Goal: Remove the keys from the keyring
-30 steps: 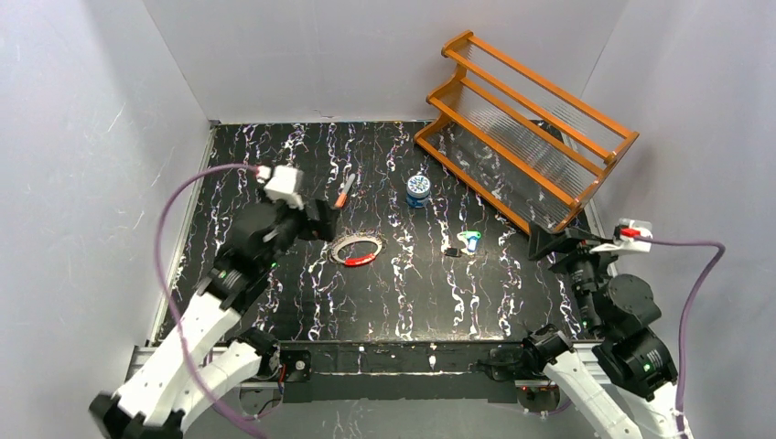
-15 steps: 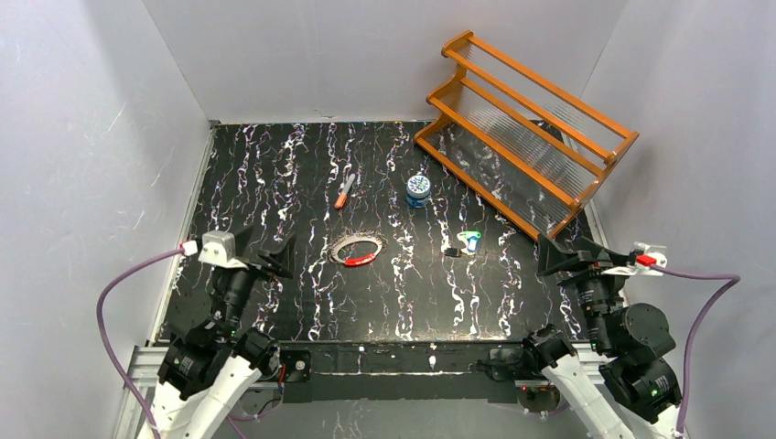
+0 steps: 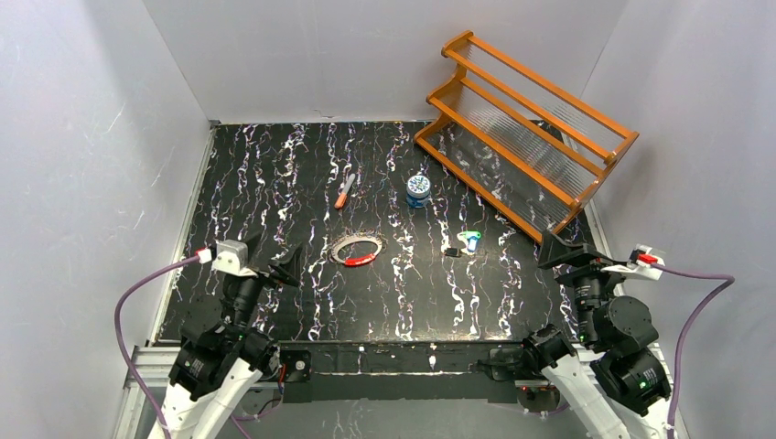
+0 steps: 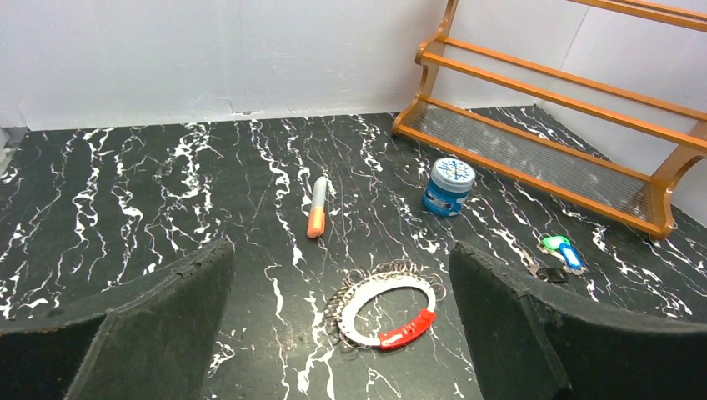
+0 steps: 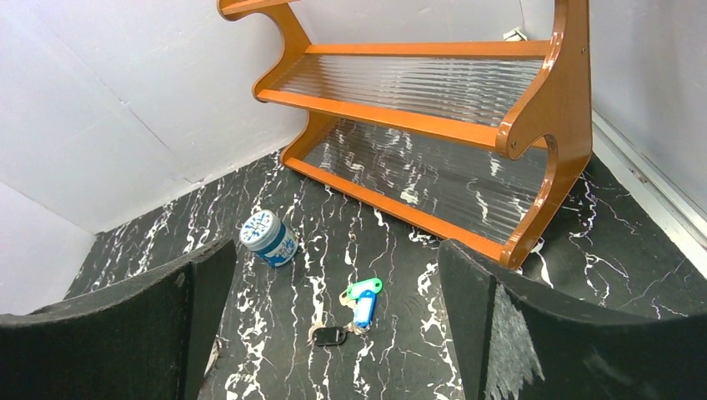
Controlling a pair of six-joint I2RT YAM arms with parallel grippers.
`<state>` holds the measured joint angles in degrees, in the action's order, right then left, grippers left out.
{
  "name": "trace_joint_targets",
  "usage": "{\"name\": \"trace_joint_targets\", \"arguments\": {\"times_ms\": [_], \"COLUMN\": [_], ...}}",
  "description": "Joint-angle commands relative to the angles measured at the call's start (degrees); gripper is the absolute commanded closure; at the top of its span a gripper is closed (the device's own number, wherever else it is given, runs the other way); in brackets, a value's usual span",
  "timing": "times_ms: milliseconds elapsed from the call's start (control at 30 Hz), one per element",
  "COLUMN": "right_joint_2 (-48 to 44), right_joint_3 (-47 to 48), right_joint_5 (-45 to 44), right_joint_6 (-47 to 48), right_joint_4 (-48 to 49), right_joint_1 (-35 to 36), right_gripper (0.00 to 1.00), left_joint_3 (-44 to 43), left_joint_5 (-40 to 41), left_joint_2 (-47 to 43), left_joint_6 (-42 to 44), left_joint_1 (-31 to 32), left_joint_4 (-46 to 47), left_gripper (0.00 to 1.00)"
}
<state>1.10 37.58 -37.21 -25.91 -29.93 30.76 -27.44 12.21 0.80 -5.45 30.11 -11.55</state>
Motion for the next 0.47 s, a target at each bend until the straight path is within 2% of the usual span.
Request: {"name": "trace_joint_targets", "arguments": {"times_ms": [0, 200, 433], "right_joint_2": [-0.58, -0.58, -0.58], "right_joint_3": [-0.38, -0.93, -0.96], "right_joint_5": [-2.05, -0.21, -3.27], "right_joint_6": [-0.97, 1.92, -0.27], "right_joint_4": [3.47, 4.19, 4.21], "right_joint_1": [-0.09, -0.09, -0.09], "right_gripper": [0.01, 0.02, 0.01], "left_joint_3": [0.46, 0.57, 0.22], "left_joint_5": [1.06, 1.97, 0.69], "left_joint_2": [-0.36, -0.53, -0.62], "left_joint_6": [1.56, 1.85, 3.3], "left_joint_1": [-0.05, -0.05, -0.05], "left_joint_4": [1.59, 1.61, 1.28], "left_gripper": [0.02, 0.02, 0.02]}}
